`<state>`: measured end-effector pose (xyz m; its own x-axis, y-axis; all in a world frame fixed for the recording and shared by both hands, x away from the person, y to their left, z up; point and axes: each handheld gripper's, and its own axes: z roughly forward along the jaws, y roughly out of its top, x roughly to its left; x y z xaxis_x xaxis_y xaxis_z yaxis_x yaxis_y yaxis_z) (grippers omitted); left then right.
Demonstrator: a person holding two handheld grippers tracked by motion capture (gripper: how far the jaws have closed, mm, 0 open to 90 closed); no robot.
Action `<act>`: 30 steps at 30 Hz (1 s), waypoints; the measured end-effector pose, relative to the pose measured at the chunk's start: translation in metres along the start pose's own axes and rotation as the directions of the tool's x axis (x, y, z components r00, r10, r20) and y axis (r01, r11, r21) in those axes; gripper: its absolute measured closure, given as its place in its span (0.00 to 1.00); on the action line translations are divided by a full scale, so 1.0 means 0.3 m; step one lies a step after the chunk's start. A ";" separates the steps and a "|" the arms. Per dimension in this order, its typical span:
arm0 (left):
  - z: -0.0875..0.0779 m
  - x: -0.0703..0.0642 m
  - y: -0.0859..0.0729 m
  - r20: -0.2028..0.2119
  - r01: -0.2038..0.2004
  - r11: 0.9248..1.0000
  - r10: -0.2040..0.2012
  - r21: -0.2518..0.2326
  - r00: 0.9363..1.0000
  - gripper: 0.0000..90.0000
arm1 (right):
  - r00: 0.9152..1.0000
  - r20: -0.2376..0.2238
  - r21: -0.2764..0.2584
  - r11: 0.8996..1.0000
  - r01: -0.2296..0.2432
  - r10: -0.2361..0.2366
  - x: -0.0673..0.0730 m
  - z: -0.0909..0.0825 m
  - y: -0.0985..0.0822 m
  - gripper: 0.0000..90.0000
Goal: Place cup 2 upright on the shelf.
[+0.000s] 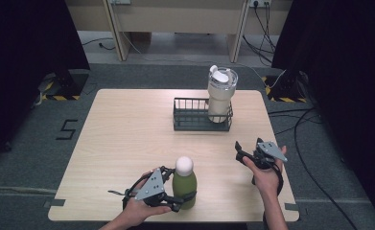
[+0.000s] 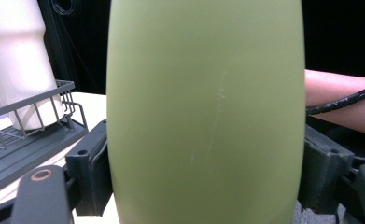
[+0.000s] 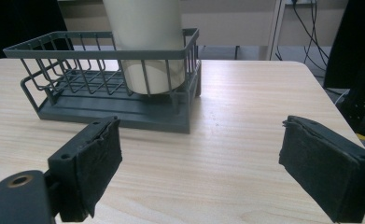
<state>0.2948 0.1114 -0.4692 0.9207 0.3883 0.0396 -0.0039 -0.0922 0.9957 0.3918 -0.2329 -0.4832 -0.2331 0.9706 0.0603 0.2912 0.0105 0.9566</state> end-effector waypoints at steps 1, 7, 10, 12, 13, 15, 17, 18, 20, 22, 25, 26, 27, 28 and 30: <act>0.000 -0.001 0.000 -0.001 -0.001 1.000 0.001 -0.001 1.000 0.23 | 1.000 0.000 0.000 1.000 0.001 -0.001 0.000 0.000 0.000 0.14; -0.001 -0.003 -0.001 -0.005 0.000 1.000 0.000 -0.004 1.000 0.23 | 1.000 0.000 0.001 1.000 0.002 -0.002 0.001 0.000 -0.001 0.14; -0.001 -0.002 0.001 -0.003 -0.002 1.000 0.002 -0.002 1.000 0.23 | 1.000 0.001 0.002 1.000 0.000 0.000 0.000 0.000 -0.001 0.14; -0.001 -0.003 0.001 -0.003 -0.003 1.000 0.003 -0.001 1.000 0.23 | 1.000 0.001 0.001 1.000 -0.003 0.003 -0.001 0.000 -0.002 0.14; -0.002 -0.003 0.002 -0.001 -0.006 1.000 0.006 0.001 1.000 0.23 | 1.000 0.001 0.001 1.000 -0.003 0.003 -0.001 0.000 -0.002 0.14; -0.002 -0.003 0.003 0.000 -0.008 1.000 0.008 0.004 1.000 0.23 | 1.000 0.001 0.000 1.000 -0.003 0.003 -0.001 0.000 -0.001 0.14; -0.001 -0.003 0.004 0.001 -0.008 1.000 0.008 0.005 1.000 0.23 | 1.000 0.001 0.000 1.000 -0.004 0.004 -0.001 -0.001 -0.001 0.14; -0.002 -0.002 0.005 0.002 -0.008 1.000 0.007 0.007 1.000 0.23 | 1.000 0.002 0.000 1.000 -0.004 0.004 -0.001 -0.001 -0.001 0.14; -0.001 0.000 0.006 0.001 -0.004 1.000 0.004 0.010 1.000 0.23 | 1.000 0.002 -0.001 1.000 -0.004 0.004 -0.002 -0.001 -0.001 0.14; -0.002 0.002 0.007 0.001 -0.008 1.000 0.008 0.013 1.000 0.23 | 1.000 0.003 0.000 1.000 -0.006 0.006 -0.003 -0.002 0.000 0.14; -0.002 0.003 0.011 -0.003 -0.023 1.000 0.023 0.019 1.000 0.23 | 1.000 0.004 -0.001 1.000 -0.005 0.005 -0.004 -0.002 0.000 0.14; -0.002 0.003 0.013 -0.007 -0.032 0.999 0.032 0.021 0.999 0.23 | 1.000 0.004 -0.001 1.000 -0.005 0.005 -0.004 -0.002 0.000 0.14; -0.002 0.004 0.016 -0.009 -0.037 0.999 0.037 0.022 0.999 0.23 | 1.000 0.004 -0.001 1.000 -0.005 0.005 -0.004 -0.002 0.000 0.14; -0.001 0.006 0.019 -0.011 -0.038 0.999 0.038 0.020 0.999 0.23 | 1.000 0.003 -0.001 1.000 -0.005 0.005 -0.004 -0.002 0.000 0.14; -0.001 0.012 0.027 -0.015 -0.035 0.999 0.036 0.015 0.999 0.23 | 1.000 0.004 -0.001 1.000 -0.006 0.006 -0.004 -0.002 0.000 0.14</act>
<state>0.2979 0.1124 -0.4610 0.9141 0.3983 0.0762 -0.0307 -0.1194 0.9924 0.3916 -0.2340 -0.4831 -0.2278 0.9715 0.0654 0.2917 0.0040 0.9565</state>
